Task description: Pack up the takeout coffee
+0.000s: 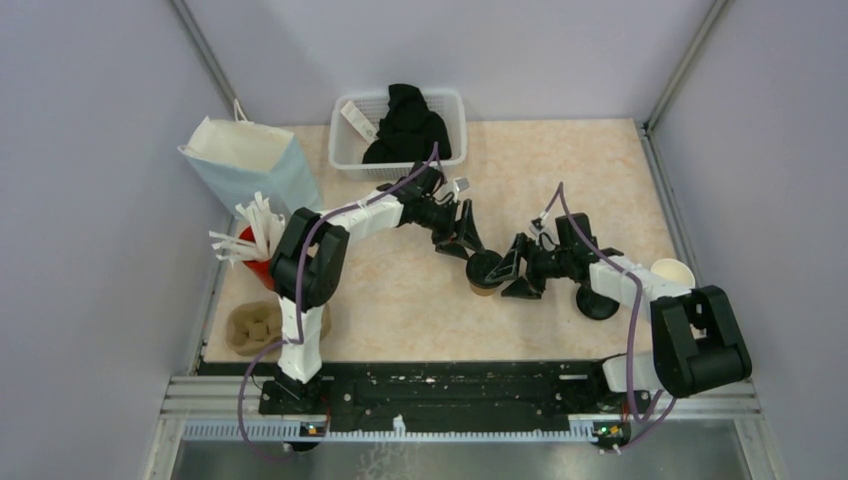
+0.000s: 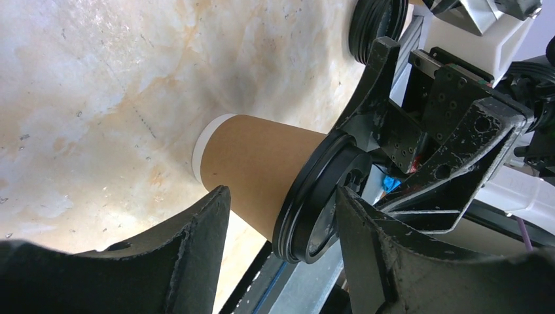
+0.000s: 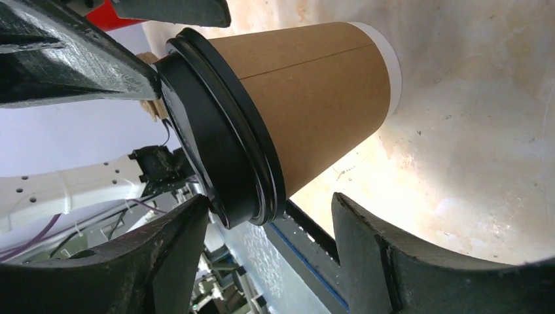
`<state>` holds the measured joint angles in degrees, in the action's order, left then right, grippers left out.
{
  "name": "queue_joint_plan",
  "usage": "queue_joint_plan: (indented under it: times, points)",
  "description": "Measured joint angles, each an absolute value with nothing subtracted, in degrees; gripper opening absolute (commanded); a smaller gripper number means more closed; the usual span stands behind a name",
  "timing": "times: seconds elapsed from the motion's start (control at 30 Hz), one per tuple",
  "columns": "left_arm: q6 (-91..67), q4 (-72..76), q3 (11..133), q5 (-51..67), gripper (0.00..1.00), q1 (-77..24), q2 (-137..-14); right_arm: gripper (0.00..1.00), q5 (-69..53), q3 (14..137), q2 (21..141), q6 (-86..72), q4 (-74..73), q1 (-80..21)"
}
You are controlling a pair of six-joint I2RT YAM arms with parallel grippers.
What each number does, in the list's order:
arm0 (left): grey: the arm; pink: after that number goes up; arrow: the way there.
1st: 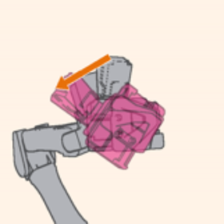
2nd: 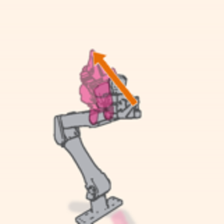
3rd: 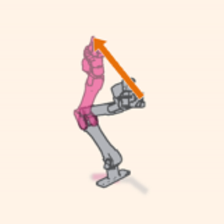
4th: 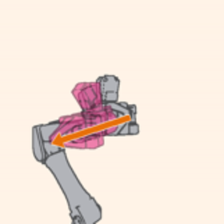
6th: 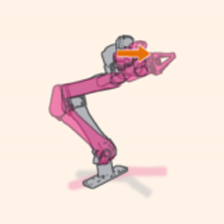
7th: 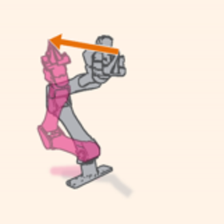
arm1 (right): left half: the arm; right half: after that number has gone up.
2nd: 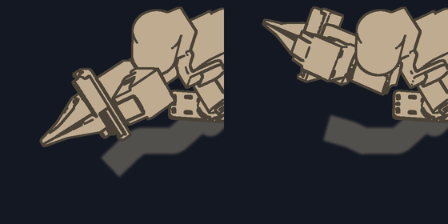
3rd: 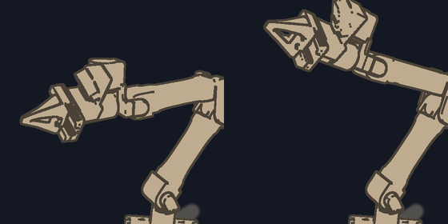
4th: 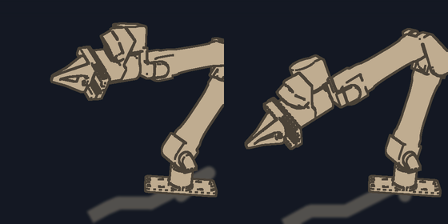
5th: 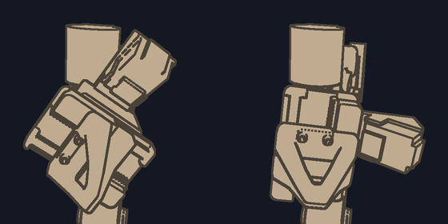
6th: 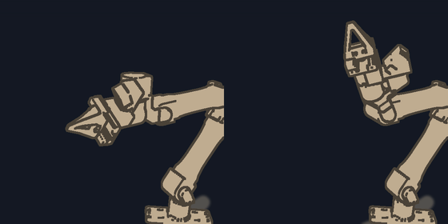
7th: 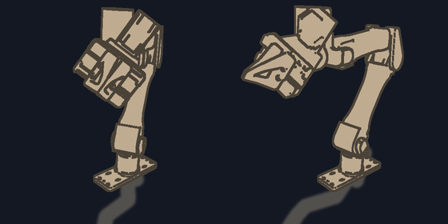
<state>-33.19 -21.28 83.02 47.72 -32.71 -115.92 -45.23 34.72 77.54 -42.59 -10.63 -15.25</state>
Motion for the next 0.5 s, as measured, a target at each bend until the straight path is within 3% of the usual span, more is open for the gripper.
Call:
queue_joint_plan:
  times: [0.5]
  points:
    - [-36.5, -13.6, 76.7, 52.7, 0.59, -30.5, -115.8, 0.67, -47.2, 29.7, 77.9, -43.3, -0.6, -15.2]
